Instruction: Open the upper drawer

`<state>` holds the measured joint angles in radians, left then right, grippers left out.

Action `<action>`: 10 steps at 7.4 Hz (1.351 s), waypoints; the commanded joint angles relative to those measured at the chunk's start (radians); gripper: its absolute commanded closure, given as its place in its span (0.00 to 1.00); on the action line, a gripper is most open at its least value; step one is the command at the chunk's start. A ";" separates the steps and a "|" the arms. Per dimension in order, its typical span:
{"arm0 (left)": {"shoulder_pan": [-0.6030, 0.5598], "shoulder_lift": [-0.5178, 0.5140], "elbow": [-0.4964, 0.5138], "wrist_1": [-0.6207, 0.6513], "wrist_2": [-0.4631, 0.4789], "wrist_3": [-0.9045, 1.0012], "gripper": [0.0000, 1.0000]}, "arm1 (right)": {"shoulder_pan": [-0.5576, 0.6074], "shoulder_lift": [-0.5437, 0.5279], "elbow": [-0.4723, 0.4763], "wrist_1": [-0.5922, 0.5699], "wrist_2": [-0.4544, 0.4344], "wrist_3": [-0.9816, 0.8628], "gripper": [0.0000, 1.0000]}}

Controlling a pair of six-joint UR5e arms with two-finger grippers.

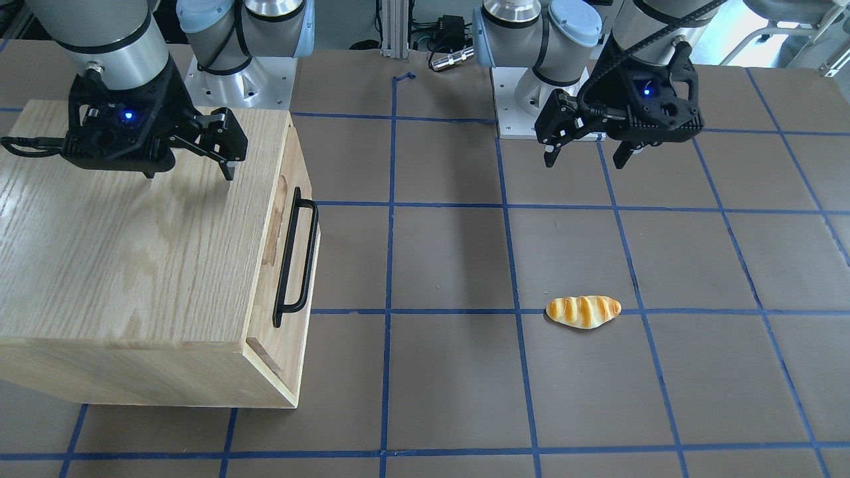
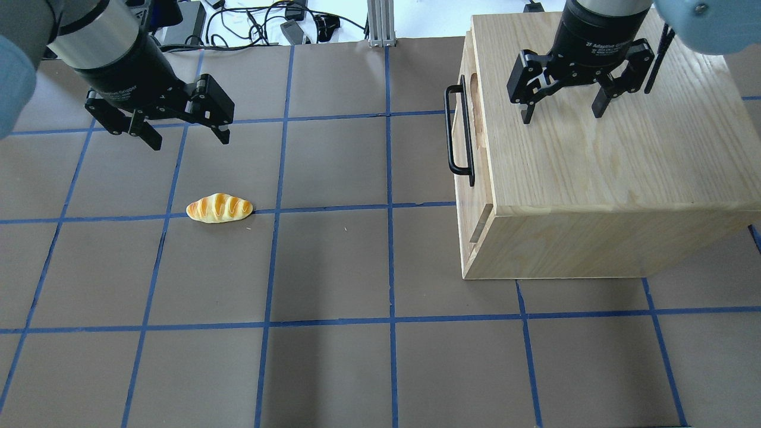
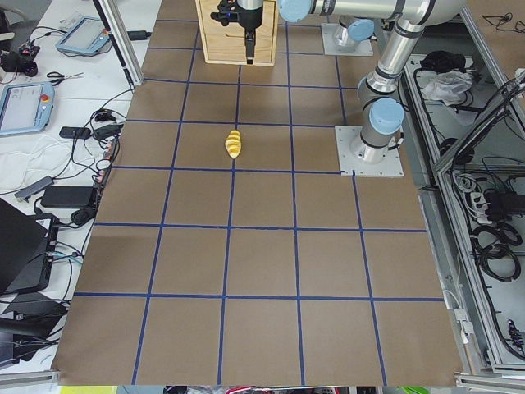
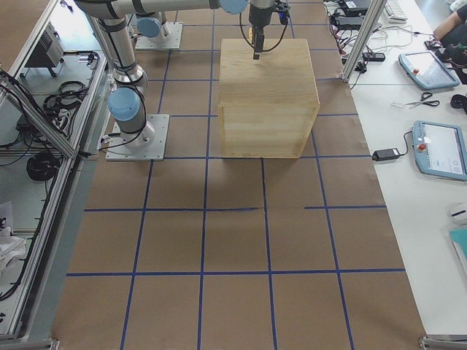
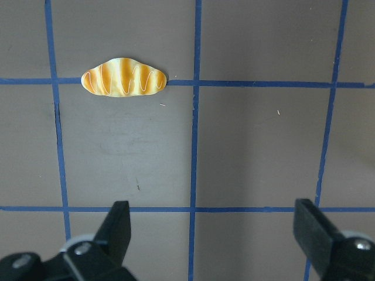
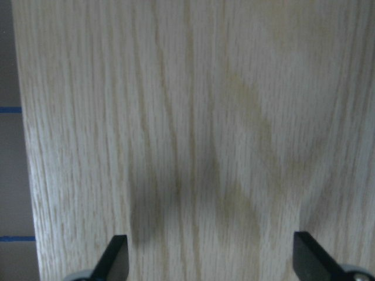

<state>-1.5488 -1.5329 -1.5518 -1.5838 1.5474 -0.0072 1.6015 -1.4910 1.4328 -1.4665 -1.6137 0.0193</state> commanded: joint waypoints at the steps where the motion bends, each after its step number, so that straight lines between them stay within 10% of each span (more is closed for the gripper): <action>1: -0.002 0.013 0.002 -0.008 0.005 0.001 0.00 | 0.000 0.000 0.000 0.000 0.000 0.001 0.00; 10: -0.002 -0.015 -0.011 0.050 -0.074 -0.004 0.00 | 0.000 0.000 0.000 0.000 0.000 -0.001 0.00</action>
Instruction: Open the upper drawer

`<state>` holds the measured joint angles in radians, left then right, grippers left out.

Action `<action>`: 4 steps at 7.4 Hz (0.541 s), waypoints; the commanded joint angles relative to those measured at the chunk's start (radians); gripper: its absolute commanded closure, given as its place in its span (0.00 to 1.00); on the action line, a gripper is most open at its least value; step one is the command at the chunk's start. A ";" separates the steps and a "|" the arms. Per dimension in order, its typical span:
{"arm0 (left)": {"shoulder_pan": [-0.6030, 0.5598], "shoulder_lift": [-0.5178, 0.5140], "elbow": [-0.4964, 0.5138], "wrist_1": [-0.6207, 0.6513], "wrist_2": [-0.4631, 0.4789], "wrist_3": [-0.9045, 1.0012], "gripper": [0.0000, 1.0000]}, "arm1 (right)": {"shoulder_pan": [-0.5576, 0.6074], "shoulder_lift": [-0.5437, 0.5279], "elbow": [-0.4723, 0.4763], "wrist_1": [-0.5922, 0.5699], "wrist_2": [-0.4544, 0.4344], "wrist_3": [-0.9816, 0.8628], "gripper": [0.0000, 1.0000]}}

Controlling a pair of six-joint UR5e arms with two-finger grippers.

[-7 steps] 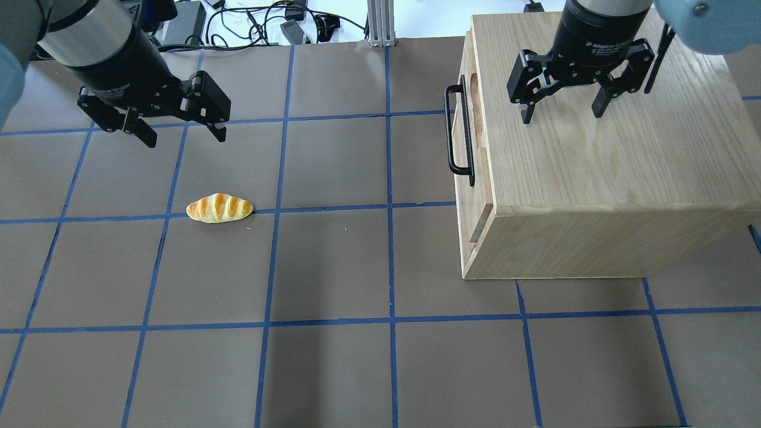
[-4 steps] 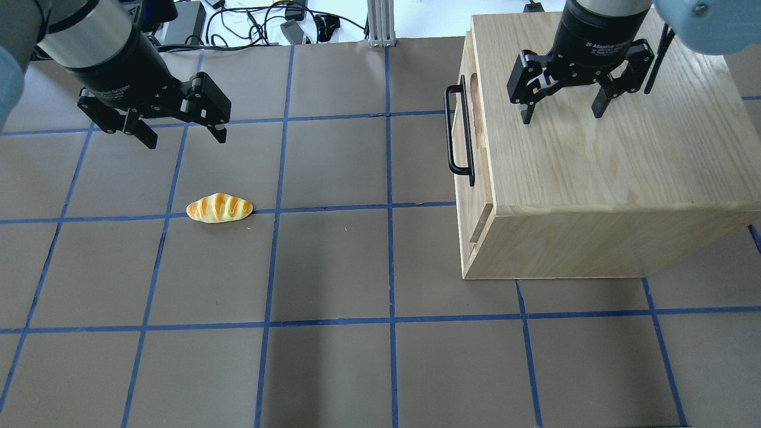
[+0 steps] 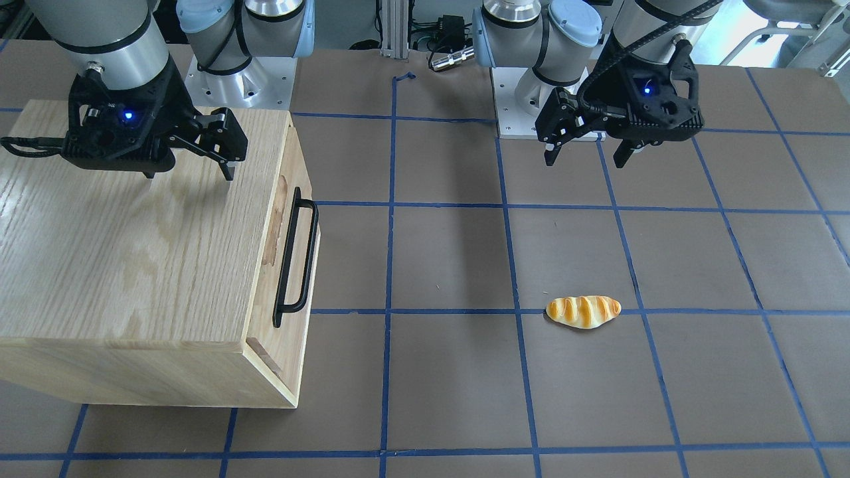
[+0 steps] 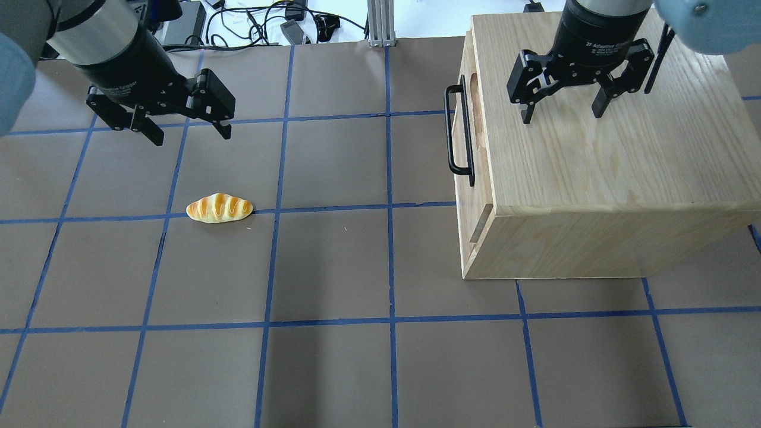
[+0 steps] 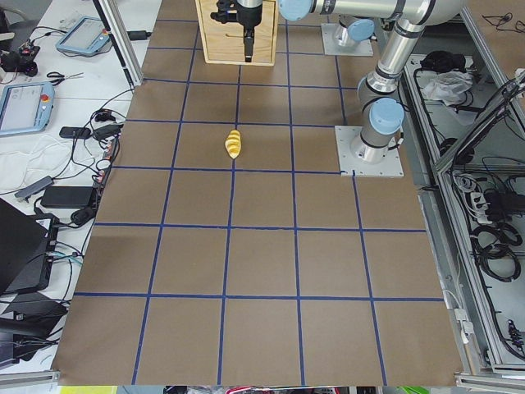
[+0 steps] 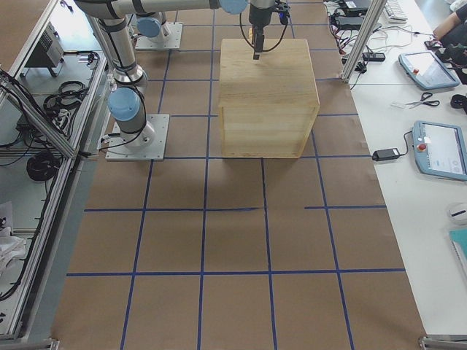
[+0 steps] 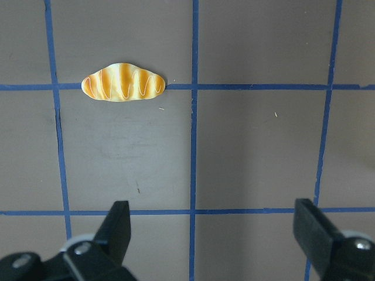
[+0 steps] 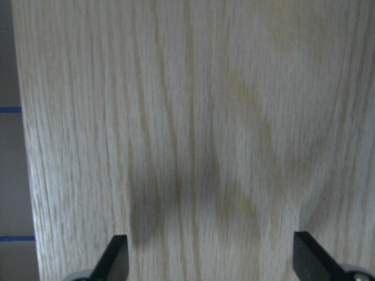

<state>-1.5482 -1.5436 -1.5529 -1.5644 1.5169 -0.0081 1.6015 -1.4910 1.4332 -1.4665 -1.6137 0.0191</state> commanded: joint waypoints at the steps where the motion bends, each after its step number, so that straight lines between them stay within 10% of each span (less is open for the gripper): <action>1: -0.003 -0.012 -0.006 0.035 -0.049 -0.004 0.00 | 0.000 0.000 -0.001 0.000 0.000 -0.001 0.00; 4: -0.036 -0.047 0.007 0.096 -0.052 -0.073 0.00 | 0.000 0.000 0.001 0.000 0.000 -0.001 0.00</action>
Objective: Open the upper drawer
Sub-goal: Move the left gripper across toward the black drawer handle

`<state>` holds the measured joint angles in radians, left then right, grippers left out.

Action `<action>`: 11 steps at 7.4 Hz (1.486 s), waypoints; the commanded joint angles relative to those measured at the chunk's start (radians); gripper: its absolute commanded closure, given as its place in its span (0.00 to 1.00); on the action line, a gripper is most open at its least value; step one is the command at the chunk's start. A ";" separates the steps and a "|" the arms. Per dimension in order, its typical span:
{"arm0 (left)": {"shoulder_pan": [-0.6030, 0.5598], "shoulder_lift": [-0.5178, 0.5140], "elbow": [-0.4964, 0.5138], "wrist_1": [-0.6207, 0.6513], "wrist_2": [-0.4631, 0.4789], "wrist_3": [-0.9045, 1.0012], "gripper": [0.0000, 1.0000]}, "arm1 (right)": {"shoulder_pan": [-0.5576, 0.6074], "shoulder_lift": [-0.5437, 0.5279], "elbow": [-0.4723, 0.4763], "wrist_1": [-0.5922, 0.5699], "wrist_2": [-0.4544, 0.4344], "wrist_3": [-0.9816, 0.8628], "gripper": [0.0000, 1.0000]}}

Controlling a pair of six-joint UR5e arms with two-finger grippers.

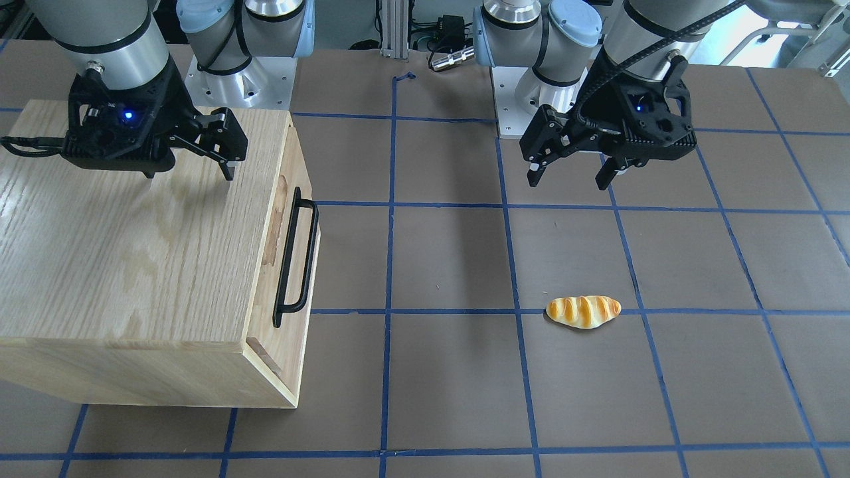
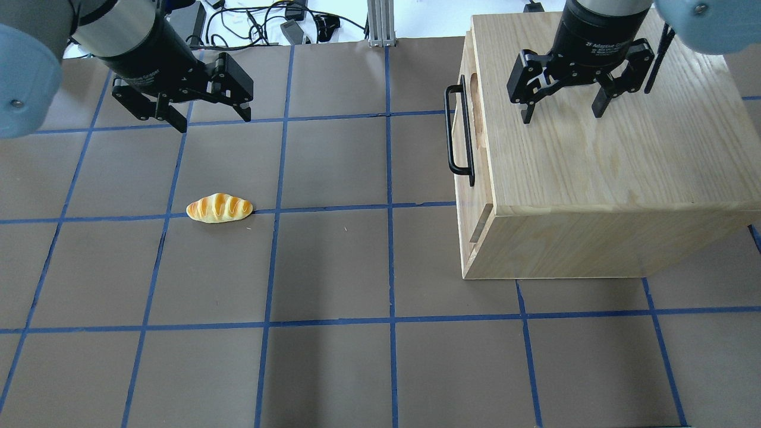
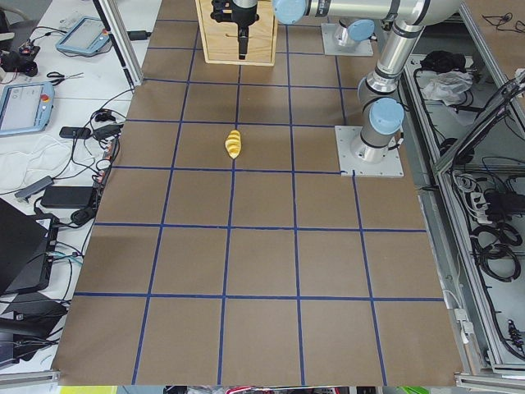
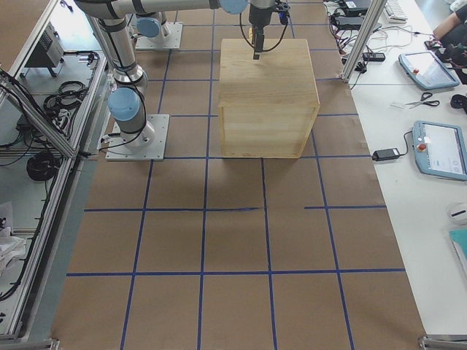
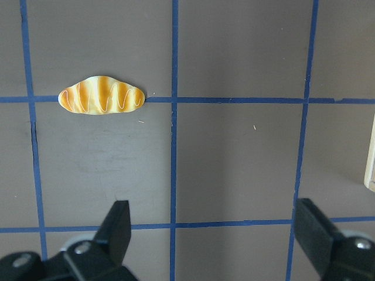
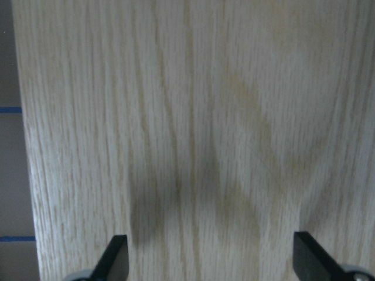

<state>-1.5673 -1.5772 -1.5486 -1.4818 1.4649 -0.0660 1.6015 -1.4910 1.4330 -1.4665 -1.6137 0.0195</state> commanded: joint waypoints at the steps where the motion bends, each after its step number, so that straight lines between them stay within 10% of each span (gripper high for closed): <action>1: -0.028 -0.026 0.005 0.046 -0.008 -0.044 0.00 | 0.000 0.000 0.000 0.000 0.000 -0.001 0.00; 11: -0.272 -0.219 0.100 0.231 -0.100 -0.323 0.00 | 0.000 0.000 0.000 0.000 0.000 0.000 0.00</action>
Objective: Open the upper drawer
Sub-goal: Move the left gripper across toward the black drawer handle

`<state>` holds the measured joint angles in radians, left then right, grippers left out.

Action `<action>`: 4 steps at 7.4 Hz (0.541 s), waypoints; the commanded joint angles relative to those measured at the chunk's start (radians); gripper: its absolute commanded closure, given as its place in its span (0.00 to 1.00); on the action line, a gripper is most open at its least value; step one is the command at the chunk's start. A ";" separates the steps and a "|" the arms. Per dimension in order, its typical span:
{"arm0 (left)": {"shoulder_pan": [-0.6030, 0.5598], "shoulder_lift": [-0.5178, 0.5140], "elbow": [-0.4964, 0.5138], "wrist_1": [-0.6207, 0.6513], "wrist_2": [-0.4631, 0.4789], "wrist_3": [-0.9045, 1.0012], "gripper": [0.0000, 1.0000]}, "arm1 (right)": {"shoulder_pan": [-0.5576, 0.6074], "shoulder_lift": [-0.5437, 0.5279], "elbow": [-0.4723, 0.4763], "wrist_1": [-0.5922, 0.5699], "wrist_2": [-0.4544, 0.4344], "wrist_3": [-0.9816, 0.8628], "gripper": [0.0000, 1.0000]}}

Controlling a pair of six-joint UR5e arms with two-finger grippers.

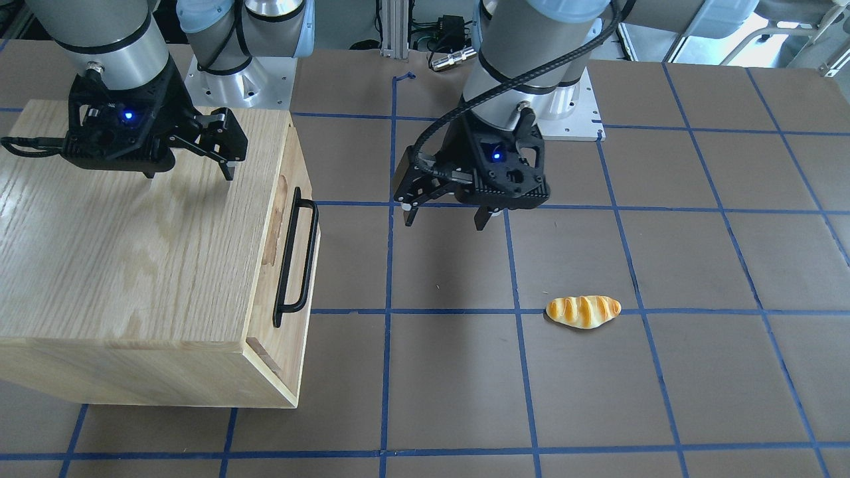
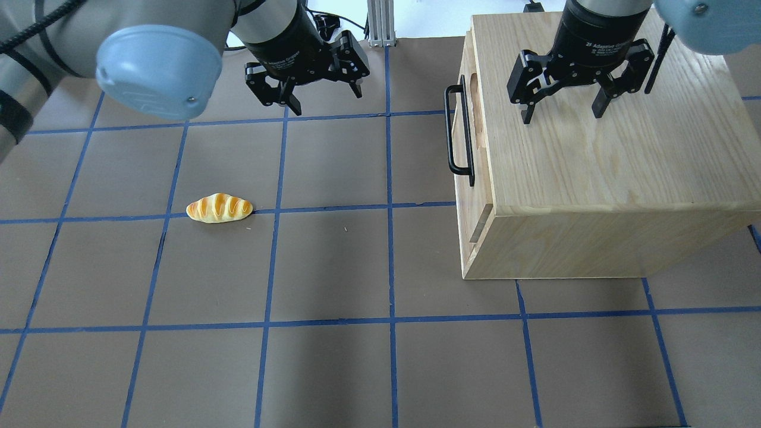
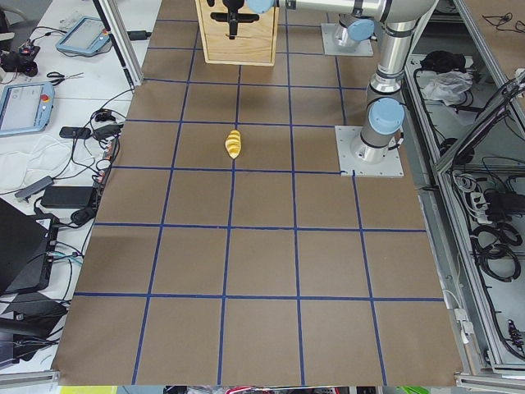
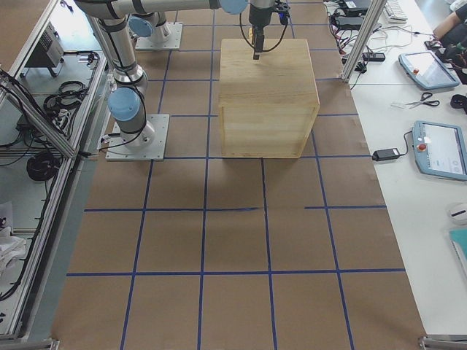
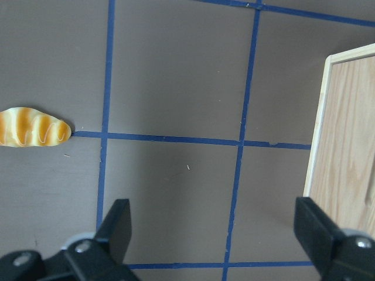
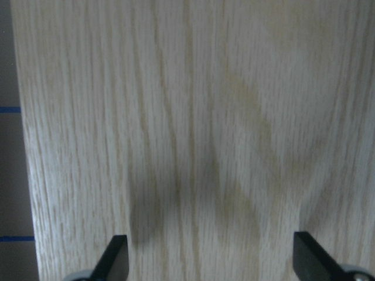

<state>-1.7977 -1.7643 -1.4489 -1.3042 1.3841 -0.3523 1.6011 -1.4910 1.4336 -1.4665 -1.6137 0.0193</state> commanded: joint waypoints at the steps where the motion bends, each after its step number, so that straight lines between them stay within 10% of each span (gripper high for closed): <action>1: -0.067 -0.055 0.001 0.059 -0.025 -0.057 0.00 | 0.000 0.000 0.001 0.000 0.000 -0.001 0.00; 4: -0.120 -0.102 0.002 0.141 -0.030 -0.117 0.00 | 0.000 0.000 -0.001 0.000 0.000 0.001 0.00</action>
<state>-1.8906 -1.8443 -1.4469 -1.2013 1.3567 -0.4322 1.6015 -1.4910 1.4333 -1.4665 -1.6137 0.0191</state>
